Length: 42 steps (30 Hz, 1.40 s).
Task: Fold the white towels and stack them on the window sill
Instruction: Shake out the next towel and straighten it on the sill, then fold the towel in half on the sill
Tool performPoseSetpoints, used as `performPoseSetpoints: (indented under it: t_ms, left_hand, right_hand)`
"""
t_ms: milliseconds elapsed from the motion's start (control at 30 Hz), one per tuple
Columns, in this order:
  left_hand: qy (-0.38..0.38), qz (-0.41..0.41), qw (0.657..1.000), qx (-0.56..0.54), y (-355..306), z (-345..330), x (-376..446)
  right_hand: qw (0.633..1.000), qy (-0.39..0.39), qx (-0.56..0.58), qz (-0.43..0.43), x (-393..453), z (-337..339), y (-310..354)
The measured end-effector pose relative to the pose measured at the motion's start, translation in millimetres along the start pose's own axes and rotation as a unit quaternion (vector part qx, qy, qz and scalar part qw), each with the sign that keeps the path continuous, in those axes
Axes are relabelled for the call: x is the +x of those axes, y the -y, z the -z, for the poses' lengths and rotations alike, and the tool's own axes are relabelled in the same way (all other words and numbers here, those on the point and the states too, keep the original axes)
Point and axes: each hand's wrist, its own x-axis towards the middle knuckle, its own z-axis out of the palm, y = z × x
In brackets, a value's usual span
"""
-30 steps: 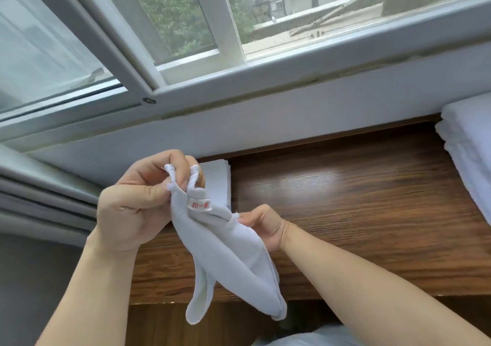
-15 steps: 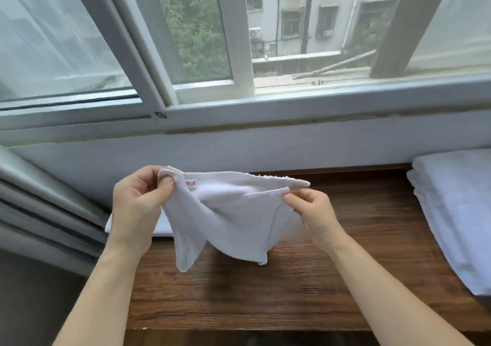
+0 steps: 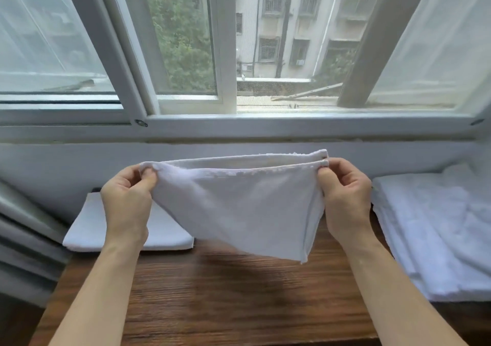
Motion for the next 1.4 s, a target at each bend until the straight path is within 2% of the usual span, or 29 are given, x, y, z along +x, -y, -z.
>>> performPoseSetpoints:
  t_ms: [133,300,433,600,733,867,967,1100,1233,1300,1400]
  left_hand:
    - [0.036,-0.007,0.999,-0.013,-1.5,-6.0,-1.0]
    - [0.083,0.005,0.996,-0.045,-9.2,-11.5,0.3]
    - [0.133,-0.018,0.990,-0.043,-17.1,-18.1,-1.6]
    - [0.112,-0.047,0.992,-0.024,-20.2,-30.0,-5.0]
    - [0.070,-0.074,0.995,-0.007,-16.3,-32.8,-1.3]
    - [0.091,-0.089,0.992,-0.005,-13.1,-35.8,-1.6]
    - [0.117,-0.096,0.988,-0.011,-12.1,-32.4,2.2]
    - [0.126,-0.131,0.979,0.097,-15.3,-31.4,11.4]
    - [0.122,-0.149,0.958,0.212,-22.6,-36.1,19.6]
    - [0.131,-0.141,0.965,0.180,-31.1,-41.0,20.2]
    - [0.174,-0.107,0.977,0.065,-47.9,-49.2,15.3]
  right_hand:
    - [0.998,-0.034,0.046,-0.023,10.9,9.3,5.1]
    - [0.999,0.004,0.025,-0.038,22.0,24.6,6.6]
    - [0.999,0.007,-0.014,-0.041,30.1,32.8,8.9]
    - [0.998,0.049,-0.019,-0.021,32.8,39.6,2.4]
    - [0.999,0.010,-0.041,-0.009,41.9,45.4,-8.6]
    - [0.997,0.011,-0.076,0.031,49.9,51.4,-12.7]
    - [0.990,0.066,-0.116,0.034,56.0,62.8,-6.1]
    - [0.969,0.127,-0.213,-0.010,69.3,73.1,-2.4]
    - [0.974,0.151,-0.150,-0.075,81.7,74.3,-2.6]
    - [0.978,0.156,-0.122,-0.067,85.5,73.3,1.8]
    - [0.984,0.152,-0.072,-0.051,88.9,67.6,10.9]
